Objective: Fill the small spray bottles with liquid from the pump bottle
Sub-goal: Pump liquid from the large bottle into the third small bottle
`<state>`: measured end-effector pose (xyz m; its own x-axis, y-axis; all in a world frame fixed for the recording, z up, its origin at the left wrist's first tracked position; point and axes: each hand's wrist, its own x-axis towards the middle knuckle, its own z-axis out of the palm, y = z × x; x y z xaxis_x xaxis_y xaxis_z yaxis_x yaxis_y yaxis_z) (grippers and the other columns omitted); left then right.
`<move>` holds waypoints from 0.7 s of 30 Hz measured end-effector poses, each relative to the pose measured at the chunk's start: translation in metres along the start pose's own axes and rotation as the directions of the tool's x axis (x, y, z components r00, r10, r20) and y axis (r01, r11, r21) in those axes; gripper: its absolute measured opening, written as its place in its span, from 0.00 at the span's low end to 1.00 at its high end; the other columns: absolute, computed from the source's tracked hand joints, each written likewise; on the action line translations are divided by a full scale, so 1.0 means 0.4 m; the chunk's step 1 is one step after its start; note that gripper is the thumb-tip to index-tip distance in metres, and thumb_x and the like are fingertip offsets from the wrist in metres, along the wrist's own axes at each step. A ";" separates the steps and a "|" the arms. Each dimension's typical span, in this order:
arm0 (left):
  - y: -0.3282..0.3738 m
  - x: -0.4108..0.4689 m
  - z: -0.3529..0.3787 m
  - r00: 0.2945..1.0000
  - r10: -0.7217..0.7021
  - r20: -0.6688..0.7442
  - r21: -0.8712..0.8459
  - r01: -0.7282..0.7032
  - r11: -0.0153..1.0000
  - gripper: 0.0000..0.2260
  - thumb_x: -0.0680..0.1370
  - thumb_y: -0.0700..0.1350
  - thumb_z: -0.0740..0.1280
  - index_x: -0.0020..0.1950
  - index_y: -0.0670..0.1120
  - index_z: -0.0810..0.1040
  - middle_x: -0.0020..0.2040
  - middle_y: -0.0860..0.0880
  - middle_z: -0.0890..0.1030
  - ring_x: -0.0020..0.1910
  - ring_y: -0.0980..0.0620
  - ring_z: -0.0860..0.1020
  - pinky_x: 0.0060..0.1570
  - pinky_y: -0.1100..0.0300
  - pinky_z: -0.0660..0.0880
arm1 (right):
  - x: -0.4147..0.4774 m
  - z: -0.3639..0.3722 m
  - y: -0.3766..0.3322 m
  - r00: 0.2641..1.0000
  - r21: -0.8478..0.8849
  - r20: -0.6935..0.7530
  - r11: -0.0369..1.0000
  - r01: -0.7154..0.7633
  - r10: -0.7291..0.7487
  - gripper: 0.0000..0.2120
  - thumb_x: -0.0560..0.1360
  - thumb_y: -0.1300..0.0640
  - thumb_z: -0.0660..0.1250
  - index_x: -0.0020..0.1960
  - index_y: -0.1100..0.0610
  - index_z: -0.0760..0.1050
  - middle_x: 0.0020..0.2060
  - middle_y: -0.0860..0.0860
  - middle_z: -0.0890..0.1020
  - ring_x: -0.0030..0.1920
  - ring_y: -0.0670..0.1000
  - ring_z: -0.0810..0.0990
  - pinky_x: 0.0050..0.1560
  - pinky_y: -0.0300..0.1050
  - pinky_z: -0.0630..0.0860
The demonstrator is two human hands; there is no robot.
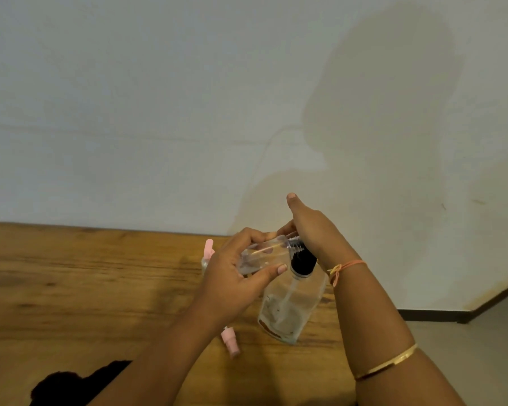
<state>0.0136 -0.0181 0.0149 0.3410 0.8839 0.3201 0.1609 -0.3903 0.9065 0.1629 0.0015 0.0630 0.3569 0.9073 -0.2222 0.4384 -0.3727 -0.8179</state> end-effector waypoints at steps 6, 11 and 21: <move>0.001 0.001 -0.008 1.000 0.007 -0.002 -0.014 -0.007 1.000 0.12 0.67 0.51 0.74 0.43 0.62 0.72 0.53 0.61 0.79 0.55 0.60 0.77 0.48 0.68 0.73 | 0.008 0.006 -0.003 0.999 -0.006 -0.008 0.999 0.044 -0.044 0.36 0.79 0.36 0.44 0.44 0.60 0.81 0.44 0.55 0.79 0.47 0.53 0.78 0.49 0.47 0.69; 0.000 -0.001 -0.002 1.000 -0.022 0.018 0.049 0.021 0.999 0.13 0.68 0.49 0.74 0.44 0.61 0.71 0.51 0.63 0.76 0.53 0.63 0.75 0.43 0.71 0.73 | 0.009 0.009 0.020 1.000 -0.006 -0.024 1.000 0.003 -0.003 0.36 0.78 0.36 0.43 0.41 0.60 0.81 0.47 0.57 0.81 0.48 0.55 0.78 0.47 0.47 0.69; 0.008 0.002 -0.010 1.000 0.013 -0.006 -0.017 -0.013 1.000 0.13 0.67 0.48 0.75 0.43 0.61 0.73 0.55 0.60 0.79 0.55 0.62 0.76 0.45 0.75 0.71 | 0.007 0.005 -0.009 0.997 -0.015 -0.031 0.997 0.073 -0.073 0.35 0.78 0.35 0.42 0.44 0.58 0.79 0.44 0.55 0.79 0.48 0.55 0.78 0.54 0.50 0.72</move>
<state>0.0107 -0.0176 0.0190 0.3373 0.8804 0.3334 0.1403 -0.3972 0.9069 0.1606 0.0060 0.0640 0.3487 0.9259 -0.1452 0.4758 -0.3083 -0.8238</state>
